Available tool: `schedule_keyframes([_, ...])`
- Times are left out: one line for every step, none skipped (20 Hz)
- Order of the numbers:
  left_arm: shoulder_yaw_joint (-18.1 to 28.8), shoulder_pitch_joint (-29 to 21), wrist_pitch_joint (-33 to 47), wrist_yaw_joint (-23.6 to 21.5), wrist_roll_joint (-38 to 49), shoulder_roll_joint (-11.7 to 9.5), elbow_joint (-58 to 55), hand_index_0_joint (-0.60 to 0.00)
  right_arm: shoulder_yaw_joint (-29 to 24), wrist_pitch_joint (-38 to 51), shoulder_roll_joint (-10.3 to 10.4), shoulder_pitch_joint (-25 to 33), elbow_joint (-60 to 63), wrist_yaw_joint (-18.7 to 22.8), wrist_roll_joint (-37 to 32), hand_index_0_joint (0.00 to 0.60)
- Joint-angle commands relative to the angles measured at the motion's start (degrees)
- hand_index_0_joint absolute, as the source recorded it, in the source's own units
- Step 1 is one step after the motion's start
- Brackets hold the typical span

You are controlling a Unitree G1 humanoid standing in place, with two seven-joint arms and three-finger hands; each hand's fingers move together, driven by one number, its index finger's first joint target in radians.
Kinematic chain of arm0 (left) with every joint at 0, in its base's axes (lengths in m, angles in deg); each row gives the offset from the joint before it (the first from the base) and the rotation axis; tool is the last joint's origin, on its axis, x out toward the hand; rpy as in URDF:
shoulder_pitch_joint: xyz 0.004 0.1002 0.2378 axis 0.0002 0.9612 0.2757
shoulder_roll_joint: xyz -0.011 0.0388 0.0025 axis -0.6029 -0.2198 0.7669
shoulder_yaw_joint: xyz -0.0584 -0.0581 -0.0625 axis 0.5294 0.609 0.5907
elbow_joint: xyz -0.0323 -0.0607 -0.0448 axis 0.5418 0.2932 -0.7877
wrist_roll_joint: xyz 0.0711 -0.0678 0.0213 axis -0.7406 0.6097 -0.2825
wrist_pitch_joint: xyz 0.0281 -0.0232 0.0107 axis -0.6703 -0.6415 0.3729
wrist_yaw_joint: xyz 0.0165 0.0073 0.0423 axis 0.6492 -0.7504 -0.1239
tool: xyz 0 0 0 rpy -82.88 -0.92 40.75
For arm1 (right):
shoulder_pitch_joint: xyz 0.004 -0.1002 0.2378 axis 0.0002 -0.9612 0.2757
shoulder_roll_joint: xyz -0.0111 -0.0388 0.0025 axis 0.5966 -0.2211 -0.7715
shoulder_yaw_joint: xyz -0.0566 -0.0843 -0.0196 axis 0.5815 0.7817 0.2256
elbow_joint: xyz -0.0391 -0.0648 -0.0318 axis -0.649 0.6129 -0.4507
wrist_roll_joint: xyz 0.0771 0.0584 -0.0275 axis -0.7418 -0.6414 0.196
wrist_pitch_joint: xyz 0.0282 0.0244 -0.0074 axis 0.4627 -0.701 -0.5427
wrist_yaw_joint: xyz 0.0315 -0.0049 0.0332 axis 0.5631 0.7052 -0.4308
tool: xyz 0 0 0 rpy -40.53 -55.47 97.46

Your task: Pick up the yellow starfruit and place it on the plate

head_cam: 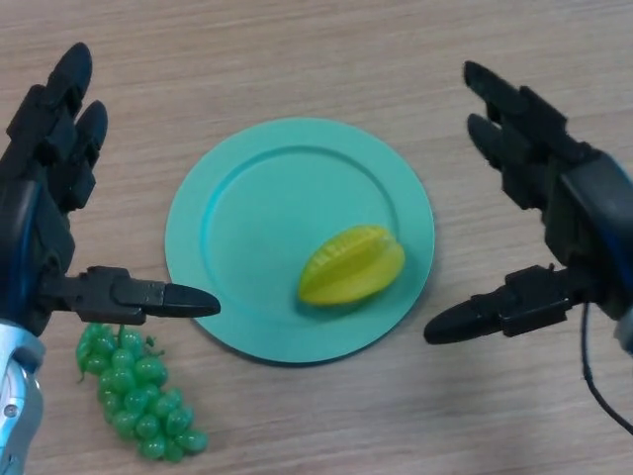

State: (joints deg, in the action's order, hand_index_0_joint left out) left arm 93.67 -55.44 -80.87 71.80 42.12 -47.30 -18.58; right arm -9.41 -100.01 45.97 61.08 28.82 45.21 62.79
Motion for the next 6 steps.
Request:
schedule_keyframes([3.3,-0.8,7.6,-2.0,1.6,-1.1,-3.7,0.000,-2.5,9.7,-1.3,0.0,-3.2,0.5,0.5,0.000])
schedule_keyframes([3.7,-0.5,7.2,-2.2,1.9,-1.2,-3.9,0.000,-2.3,10.0,-1.1,-1.2,-3.9,0.0,0.5,0.000])
schedule_keyframes([4.0,-0.6,6.8,-2.3,2.1,-1.3,-4.2,0.000,-2.0,9.6,-0.9,-1.6,-4.3,0.0,0.3,0.000])
schedule_keyframes([4.4,-0.5,6.2,-2.3,2.1,-1.5,-4.5,0.000,-1.4,8.3,-0.5,-1.6,-4.8,0.5,-0.2,0.000])
schedule_keyframes([4.5,-0.6,5.9,-2.5,1.9,-1.5,-4.4,0.000,-1.2,7.5,-0.4,-1.3,-5.0,0.8,-0.5,0.000])
schedule_keyframes([4.5,-0.9,5.5,-3.0,1.6,-1.6,-4.2,0.000,-0.9,6.9,-0.3,-0.7,-5.1,1.4,-0.5,0.000])
